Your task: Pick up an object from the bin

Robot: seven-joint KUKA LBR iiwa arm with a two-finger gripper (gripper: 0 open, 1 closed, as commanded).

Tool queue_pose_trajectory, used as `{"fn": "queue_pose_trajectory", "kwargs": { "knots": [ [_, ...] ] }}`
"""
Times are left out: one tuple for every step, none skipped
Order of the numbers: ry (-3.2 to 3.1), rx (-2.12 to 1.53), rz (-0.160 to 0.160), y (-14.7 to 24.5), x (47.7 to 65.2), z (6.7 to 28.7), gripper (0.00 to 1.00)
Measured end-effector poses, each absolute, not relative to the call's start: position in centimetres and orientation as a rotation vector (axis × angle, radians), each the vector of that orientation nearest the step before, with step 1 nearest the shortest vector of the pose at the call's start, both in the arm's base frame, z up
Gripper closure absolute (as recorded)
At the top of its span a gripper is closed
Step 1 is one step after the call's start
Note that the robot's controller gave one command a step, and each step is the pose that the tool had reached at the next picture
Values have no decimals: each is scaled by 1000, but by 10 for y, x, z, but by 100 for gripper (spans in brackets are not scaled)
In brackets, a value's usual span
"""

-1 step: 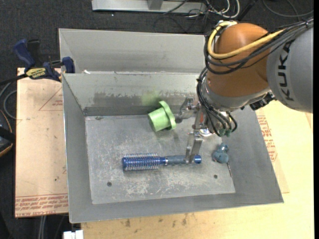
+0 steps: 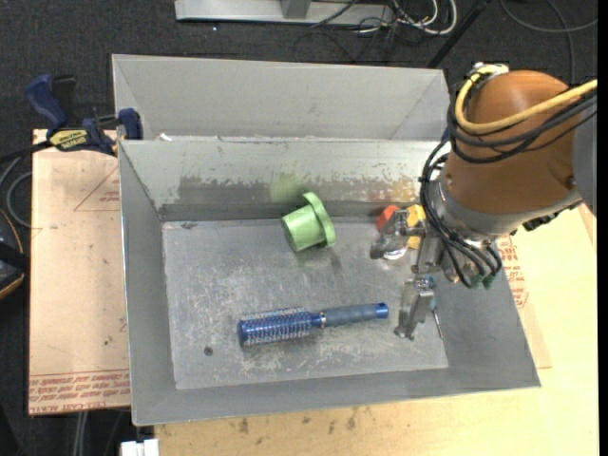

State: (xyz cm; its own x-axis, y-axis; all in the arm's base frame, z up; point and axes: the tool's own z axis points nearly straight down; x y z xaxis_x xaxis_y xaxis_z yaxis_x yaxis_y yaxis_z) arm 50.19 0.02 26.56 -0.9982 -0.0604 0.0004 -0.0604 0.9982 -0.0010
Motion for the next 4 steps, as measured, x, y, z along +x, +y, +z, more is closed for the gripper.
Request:
{"fn": "queue_pose_trajectory", "kwargs": {
  "knots": [
    [-3128, 199, -3, 21, 502, 144, 0],
    [-3154, 127, -5, 27, 513, 70, 0],
    [-3154, 127, -4, 26, 513, 74, 100],
    [-3149, 67, -1, 20, 513, 193, 100]
  ]
}}
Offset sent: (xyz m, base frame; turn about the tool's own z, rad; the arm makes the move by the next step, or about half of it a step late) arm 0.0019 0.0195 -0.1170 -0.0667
